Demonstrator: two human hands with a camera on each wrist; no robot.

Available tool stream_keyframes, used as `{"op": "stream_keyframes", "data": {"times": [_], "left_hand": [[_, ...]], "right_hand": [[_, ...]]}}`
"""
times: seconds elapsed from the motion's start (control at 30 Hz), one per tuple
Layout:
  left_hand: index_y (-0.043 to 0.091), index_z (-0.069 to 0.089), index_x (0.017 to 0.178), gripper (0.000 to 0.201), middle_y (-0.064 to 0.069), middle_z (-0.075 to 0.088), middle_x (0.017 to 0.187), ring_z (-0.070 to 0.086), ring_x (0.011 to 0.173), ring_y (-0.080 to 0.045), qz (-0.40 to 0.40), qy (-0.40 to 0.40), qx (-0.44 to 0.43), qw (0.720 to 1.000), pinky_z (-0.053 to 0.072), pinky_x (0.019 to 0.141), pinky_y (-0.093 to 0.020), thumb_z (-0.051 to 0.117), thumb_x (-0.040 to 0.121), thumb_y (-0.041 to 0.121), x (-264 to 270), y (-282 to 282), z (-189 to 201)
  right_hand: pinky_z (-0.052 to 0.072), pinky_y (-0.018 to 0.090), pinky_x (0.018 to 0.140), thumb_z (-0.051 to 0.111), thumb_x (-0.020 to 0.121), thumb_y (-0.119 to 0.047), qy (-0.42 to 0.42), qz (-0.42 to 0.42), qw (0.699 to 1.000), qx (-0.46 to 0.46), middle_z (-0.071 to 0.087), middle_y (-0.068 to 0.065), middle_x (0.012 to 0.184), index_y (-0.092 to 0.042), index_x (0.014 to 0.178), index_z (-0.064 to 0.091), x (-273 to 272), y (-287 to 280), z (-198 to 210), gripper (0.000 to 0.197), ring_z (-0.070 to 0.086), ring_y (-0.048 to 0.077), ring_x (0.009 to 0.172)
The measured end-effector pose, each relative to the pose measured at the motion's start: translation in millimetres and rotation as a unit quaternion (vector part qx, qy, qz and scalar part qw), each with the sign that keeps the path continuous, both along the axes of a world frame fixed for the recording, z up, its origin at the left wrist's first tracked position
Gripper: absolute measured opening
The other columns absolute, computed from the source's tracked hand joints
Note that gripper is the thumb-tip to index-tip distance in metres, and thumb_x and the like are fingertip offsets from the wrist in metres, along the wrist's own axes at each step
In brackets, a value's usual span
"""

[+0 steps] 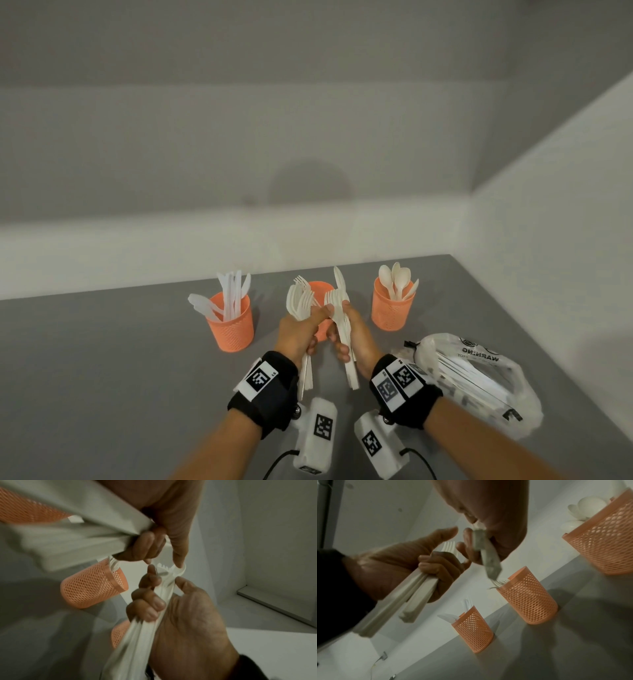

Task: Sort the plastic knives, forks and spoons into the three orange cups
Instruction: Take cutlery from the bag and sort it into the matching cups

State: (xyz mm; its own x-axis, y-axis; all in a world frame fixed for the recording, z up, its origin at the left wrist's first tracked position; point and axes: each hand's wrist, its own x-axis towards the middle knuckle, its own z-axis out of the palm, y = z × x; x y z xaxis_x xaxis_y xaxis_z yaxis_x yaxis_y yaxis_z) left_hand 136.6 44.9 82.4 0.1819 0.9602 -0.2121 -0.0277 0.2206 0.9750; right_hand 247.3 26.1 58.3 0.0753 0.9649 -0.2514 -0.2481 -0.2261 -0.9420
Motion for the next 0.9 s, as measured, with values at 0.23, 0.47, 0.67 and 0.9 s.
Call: {"op": "stream_keyframes", "data": {"times": [0.23,0.47,0.67,0.9], "left_hand": [[0.007,0.059,0.073,0.021,0.004,0.048,0.037,0.037,0.026,-0.006,0.067,-0.010,0.022,0.997,0.028,0.032,-0.015,0.072,0.078,0.022,12,-7,2],[-0.002,0.065,0.082,0.024,-0.001,0.051,0.039,0.039,0.024,-0.007,0.093,0.028,0.019,0.995,0.029,0.031,-0.014,0.066,0.084,0.022,9,-3,0],[0.009,0.057,0.066,0.026,-0.003,0.054,0.049,0.046,0.036,-0.012,0.120,0.040,0.033,0.991,0.035,0.041,-0.019,0.054,0.090,0.020,1,3,-6],[0.002,0.064,0.084,0.019,-0.006,0.052,0.049,0.041,0.032,-0.009,0.062,0.011,0.017,0.998,0.033,0.037,-0.019,0.063,0.086,0.021,-4,1,-15]], "right_hand": [[0.022,0.017,0.033,0.017,0.101,-0.041,-0.086,0.011,0.995,0.044,0.048,-0.006,0.044,-0.018,0.072,0.051,-12,-4,-3,0.051,0.032,0.005,0.030],[0.025,0.020,0.038,0.018,0.100,-0.045,-0.151,0.018,0.987,0.060,0.055,0.001,0.060,-0.031,0.083,0.051,-17,-9,-5,0.040,0.034,0.005,0.036],[0.024,0.016,0.034,0.019,0.101,-0.043,-0.093,-0.007,0.995,0.029,0.048,0.002,0.055,-0.015,0.075,0.052,-22,-8,-5,0.051,0.034,0.006,0.031],[0.020,0.015,0.033,0.016,0.101,-0.044,-0.071,0.021,0.997,0.028,0.043,0.003,0.054,-0.016,0.074,0.050,-27,-8,2,0.051,0.029,0.005,0.030]]}}
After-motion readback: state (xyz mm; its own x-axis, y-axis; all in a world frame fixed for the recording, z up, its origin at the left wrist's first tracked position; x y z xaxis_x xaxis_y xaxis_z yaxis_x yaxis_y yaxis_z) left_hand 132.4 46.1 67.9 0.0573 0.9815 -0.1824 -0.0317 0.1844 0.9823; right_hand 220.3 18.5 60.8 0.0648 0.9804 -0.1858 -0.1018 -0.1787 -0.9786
